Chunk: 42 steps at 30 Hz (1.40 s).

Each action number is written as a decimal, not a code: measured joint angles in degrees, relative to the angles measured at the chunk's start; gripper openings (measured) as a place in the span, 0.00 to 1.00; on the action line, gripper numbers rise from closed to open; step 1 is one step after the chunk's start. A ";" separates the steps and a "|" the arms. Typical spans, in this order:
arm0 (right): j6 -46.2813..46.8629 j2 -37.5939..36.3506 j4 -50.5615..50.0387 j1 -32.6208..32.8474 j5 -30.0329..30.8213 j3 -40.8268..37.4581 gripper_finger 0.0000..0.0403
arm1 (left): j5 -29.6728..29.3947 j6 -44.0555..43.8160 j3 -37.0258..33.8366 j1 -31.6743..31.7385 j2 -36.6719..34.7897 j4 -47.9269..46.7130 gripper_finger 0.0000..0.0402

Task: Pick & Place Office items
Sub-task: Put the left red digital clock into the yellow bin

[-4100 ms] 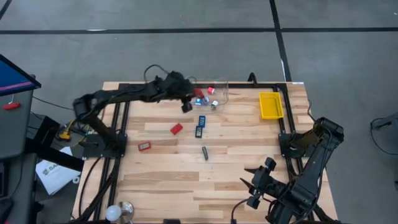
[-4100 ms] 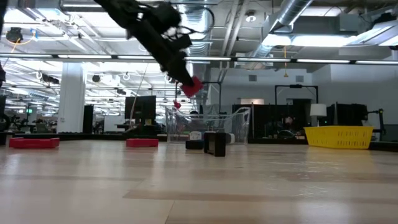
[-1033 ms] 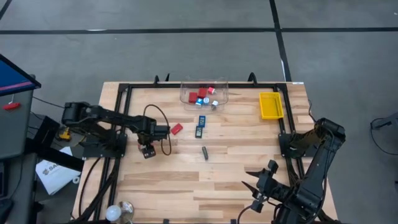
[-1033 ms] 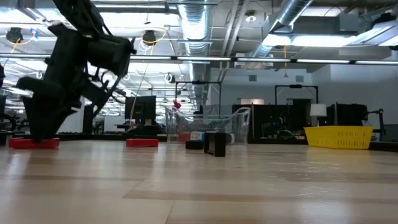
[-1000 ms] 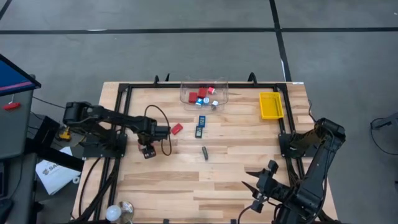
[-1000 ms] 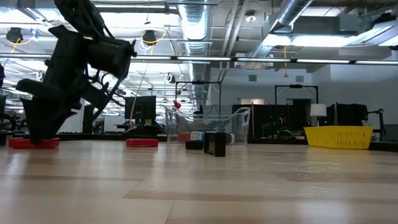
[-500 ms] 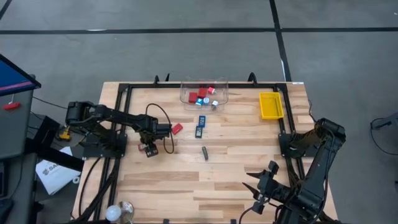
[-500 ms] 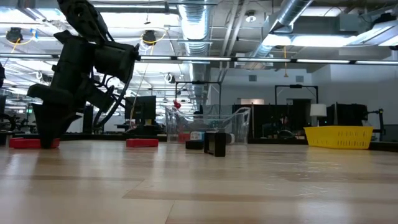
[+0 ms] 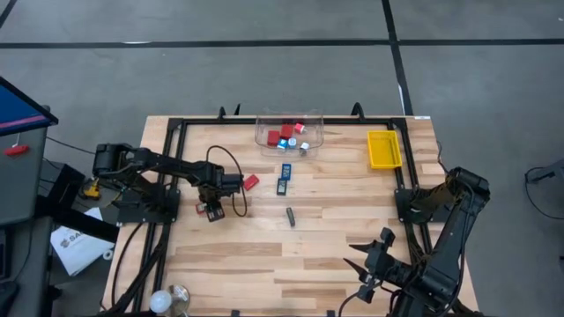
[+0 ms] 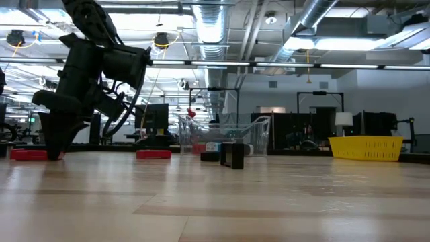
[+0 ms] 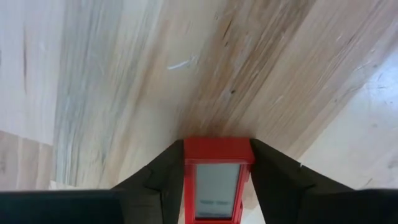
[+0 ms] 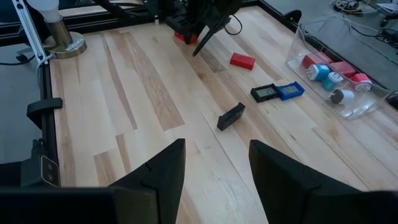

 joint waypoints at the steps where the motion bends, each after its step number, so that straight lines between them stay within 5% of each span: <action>1: 0.00 0.00 -0.02 0.00 -0.01 0.00 0.42 | 0.19 0.19 0.00 0.00 0.01 0.10 0.37; 14: -0.28 0.00 -0.20 -0.45 0.01 0.00 0.42 | 1.91 1.71 3.01 -0.09 0.12 5.53 0.37; 21: -0.62 0.00 -0.98 -0.48 0.03 0.00 0.42 | 9.88 5.60 7.96 -0.24 0.12 15.75 0.37; 30: -1.86 0.00 -1.66 -0.33 1.26 0.00 0.42 | 24.23 8.09 10.27 -0.60 0.12 42.34 0.37; 42: -11.19 0.02 0.35 -0.98 6.07 0.00 0.43 | 29.24 9.97 10.27 -3.79 0.12 73.99 0.37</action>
